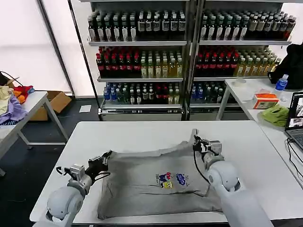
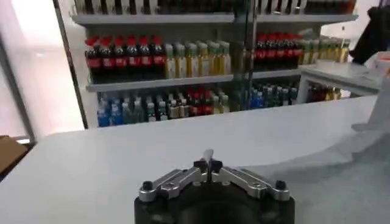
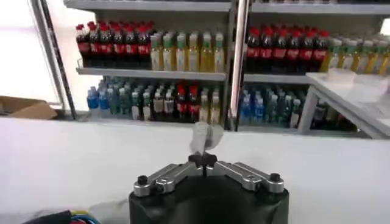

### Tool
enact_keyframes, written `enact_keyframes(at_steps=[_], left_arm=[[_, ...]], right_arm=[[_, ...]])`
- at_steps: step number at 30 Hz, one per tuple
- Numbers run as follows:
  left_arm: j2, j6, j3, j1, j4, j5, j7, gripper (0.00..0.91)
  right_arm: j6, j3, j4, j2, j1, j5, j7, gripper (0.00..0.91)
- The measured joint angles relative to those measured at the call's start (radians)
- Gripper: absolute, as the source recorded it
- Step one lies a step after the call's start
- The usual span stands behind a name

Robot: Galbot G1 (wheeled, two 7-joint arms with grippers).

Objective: Fold and organize the clothes.

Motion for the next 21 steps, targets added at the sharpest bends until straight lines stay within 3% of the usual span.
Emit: enact_keyframes(at_steps=[21], left_arm=[[-0.034,-0.042,-0.042,0.262,-0.169,0.082,0.028,0.010]], right_arm=[[0.003,0.170,0.290,-0.035,-0.388,-0.030,0.044,0.000]])
